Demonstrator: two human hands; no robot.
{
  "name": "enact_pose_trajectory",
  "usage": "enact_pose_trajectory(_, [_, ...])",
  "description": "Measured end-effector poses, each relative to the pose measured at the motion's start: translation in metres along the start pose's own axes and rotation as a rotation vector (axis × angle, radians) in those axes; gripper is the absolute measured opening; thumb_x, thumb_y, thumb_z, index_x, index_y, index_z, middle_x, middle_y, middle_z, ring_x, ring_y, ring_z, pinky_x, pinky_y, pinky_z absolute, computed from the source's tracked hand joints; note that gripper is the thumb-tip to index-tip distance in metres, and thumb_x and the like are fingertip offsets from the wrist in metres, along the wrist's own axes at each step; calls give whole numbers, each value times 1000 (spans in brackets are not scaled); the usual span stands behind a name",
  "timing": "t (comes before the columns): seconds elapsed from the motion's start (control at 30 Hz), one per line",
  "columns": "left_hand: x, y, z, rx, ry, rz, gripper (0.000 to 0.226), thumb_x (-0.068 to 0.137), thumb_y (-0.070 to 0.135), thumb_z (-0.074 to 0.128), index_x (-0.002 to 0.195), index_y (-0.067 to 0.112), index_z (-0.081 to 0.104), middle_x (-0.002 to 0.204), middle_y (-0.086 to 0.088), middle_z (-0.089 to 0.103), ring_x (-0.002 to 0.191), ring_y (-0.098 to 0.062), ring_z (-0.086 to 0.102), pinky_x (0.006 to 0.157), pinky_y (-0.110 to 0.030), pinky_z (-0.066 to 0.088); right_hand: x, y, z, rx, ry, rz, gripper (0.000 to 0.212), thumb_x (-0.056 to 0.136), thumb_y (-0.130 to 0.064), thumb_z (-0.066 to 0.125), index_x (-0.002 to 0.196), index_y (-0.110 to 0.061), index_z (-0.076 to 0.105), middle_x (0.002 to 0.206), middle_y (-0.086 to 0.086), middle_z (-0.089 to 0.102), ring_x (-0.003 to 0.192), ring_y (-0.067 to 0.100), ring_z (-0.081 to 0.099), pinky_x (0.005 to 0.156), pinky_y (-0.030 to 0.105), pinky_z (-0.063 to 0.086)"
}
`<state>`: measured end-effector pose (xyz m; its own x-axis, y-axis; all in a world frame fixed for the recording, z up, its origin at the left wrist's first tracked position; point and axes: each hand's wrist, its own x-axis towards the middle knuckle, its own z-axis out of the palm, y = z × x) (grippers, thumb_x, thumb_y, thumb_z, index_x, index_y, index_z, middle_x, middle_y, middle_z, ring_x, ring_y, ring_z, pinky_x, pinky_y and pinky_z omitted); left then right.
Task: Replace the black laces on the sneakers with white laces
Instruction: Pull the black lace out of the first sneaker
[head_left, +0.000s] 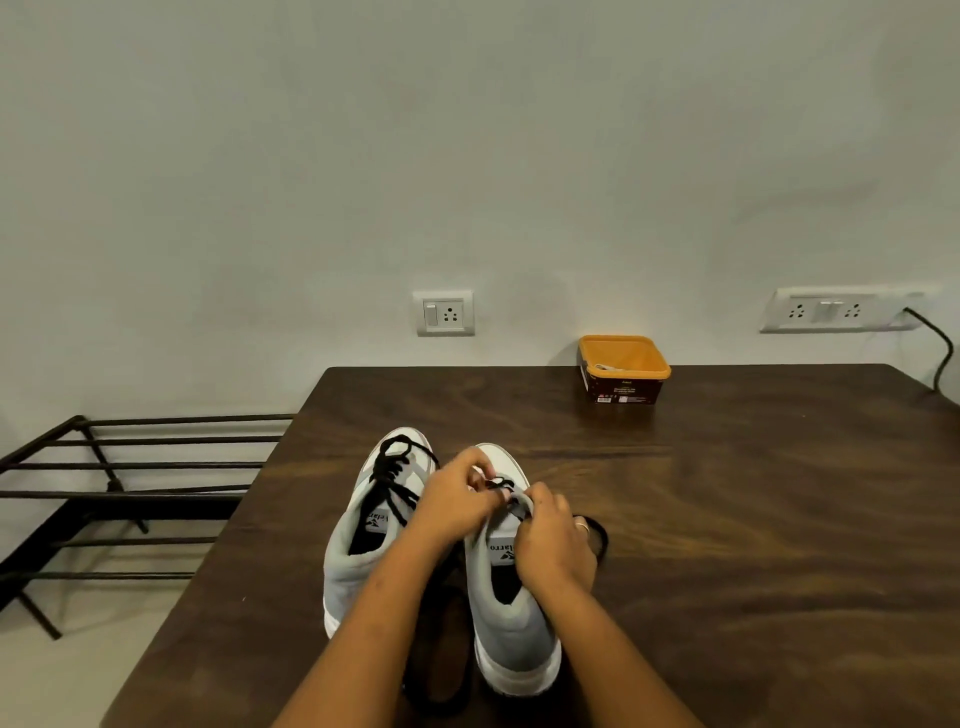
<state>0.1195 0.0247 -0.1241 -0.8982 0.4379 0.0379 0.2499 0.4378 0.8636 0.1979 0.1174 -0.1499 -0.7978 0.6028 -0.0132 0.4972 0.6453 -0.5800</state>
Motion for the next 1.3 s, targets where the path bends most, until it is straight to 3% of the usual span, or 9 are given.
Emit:
enact_pose_trajectory(0.13, [0, 6, 17, 749, -1, 164, 13, 86, 22, 56, 96, 18, 63, 103, 0, 50, 92, -25, 59, 71, -33, 45, -1, 0, -1, 4, -23, 16, 19, 98, -28, 36, 114, -31, 46, 128, -3, 48, 118, 27, 43, 77, 35, 37])
enact_pose_trajectory(0.27, [0, 0, 26, 750, 96, 251, 21, 91, 29, 51, 100, 22, 70, 110, 8, 50, 100, -16, 52, 74, -33, 46, -2, 0, -2, 17, -23, 11, 20, 98, -29, 35, 115, -29, 45, 128, -2, 48, 119, 28, 43, 78, 35, 36])
enact_pose_trajectory(0.4, [-3, -1, 16, -30, 177, 83, 15, 87, 19, 59, 75, 22, 68, 106, 14, 59, 107, -15, 52, 95, -36, 42, -1, 0, -1, -14, -8, 9, 22, 98, -22, 37, 118, -28, 43, 129, -2, 47, 119, 28, 43, 76, 34, 37])
enact_pose_trajectory(0.6, [-8, 27, -28, -1484, 447, -144, 28, 101, 8, 36, 75, 14, 47, 76, -5, 61, 65, -18, 58, 66, -30, 50, 0, 0, 1, -18, -9, -2, 26, 98, -19, 38, 122, -29, 42, 130, -3, 46, 118, 25, 43, 74, 32, 38])
enact_pose_trajectory(0.73, [-1, 19, -30, -949, 410, -143, 34, 100, 18, 41, 67, 17, 40, 57, 1, 40, 40, -8, 32, 38, -19, 27, 0, 0, 2, -11, -12, 7, 25, 97, -18, 38, 119, -30, 44, 127, -3, 47, 117, 26, 44, 78, 36, 43])
enact_pose_trajectory(0.87, [-2, 6, -13, 215, 51, 82, 20, 86, 27, 64, 72, 19, 52, 64, 4, 51, 60, -14, 47, 56, -26, 38, 0, -2, 1, -16, -21, 9, 25, 97, -19, 38, 119, -29, 43, 127, -1, 47, 117, 27, 44, 81, 38, 44])
enact_pose_trajectory(1.0, [-6, 10, 11, 782, -48, 143, 23, 87, 33, 58, 105, 22, 62, 109, -3, 53, 99, -25, 59, 77, -35, 47, -1, -3, 1, -7, -43, 9, 21, 97, -26, 39, 117, -29, 43, 127, -1, 47, 117, 28, 43, 85, 40, 46])
enact_pose_trajectory(1.13, [1, 2, 23, 717, 7, 159, 26, 95, 31, 48, 107, 20, 68, 115, 1, 49, 103, -25, 57, 77, -33, 42, 0, -2, 1, -22, -28, 7, 21, 98, -29, 36, 118, -29, 42, 128, -1, 47, 117, 27, 44, 87, 40, 47])
enact_pose_trajectory(1.3, [-7, 4, 16, -230, 138, -10, 23, 94, 7, 52, 81, 1, 70, 108, 4, 56, 101, -10, 54, 87, -17, 43, 1, -2, 2, -34, -24, 2, 26, 97, -21, 36, 122, -28, 41, 129, -1, 45, 119, 28, 43, 86, 39, 45])
